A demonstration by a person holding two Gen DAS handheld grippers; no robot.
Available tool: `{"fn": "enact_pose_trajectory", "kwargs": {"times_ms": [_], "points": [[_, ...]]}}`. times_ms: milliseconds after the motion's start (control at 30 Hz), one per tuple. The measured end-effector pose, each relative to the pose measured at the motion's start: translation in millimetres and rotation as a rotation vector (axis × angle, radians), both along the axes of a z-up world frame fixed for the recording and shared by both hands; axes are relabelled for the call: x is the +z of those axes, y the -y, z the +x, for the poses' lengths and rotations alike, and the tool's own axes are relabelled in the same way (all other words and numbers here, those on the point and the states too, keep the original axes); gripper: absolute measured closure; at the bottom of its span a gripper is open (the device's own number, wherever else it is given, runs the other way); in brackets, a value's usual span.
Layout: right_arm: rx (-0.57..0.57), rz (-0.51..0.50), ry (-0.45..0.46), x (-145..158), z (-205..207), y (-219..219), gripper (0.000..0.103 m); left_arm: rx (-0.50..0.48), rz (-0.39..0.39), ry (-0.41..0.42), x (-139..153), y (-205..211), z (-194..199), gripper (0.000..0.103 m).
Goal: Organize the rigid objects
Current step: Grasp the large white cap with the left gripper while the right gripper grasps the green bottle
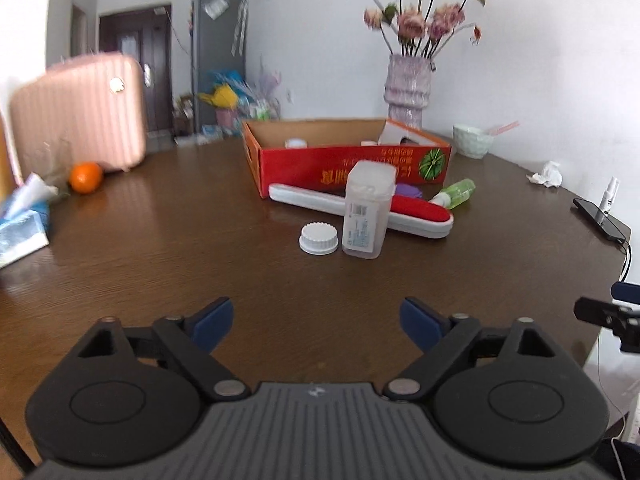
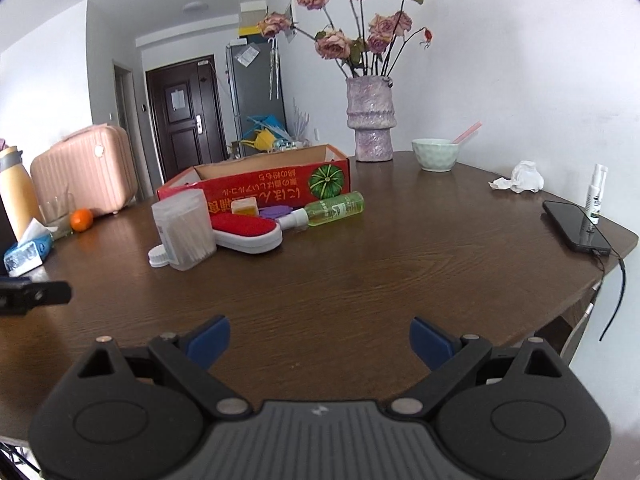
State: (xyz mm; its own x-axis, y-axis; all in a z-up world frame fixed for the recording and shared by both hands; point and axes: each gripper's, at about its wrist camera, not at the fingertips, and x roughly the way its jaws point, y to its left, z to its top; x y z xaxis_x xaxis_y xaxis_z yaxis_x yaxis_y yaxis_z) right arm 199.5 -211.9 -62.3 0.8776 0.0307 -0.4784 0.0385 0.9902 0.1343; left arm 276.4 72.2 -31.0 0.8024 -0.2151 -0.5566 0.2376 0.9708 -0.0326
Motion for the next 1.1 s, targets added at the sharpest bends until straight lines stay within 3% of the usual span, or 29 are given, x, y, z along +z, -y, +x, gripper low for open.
{"fn": "enact_pose_trajectory", "kwargs": {"times_ms": [100,367,567,967,1033,1100], "points": [[0.007,-0.007,-0.022,0.3,17.8,-2.0,0.008,-0.019,-0.006,-0.052,-1.4,-2.5,32.2,0.02],[0.027,0.002,-0.055,6.2,74.5,3.9,0.011,-0.04,0.003,-0.132,-14.9,3.9,97.7,0.022],[0.038,0.07,-0.088,9.0,132.4,17.5,0.012,-0.024,-0.011,-0.18,-22.4,8.2,138.8,0.03],[0.039,0.13,-0.144,-2.8,266.5,34.6,0.018,-0.055,0.045,-0.161,-33.3,22.6,173.1,0.043],[0.046,0.112,-0.171,-8.3,284.0,33.5,0.022,-0.066,0.045,-0.155,-33.0,24.1,173.8,0.055],[0.028,0.113,-0.201,-13.8,296.9,34.8,0.035,-0.089,0.04,-0.157,-31.6,28.0,175.1,0.064]]}}
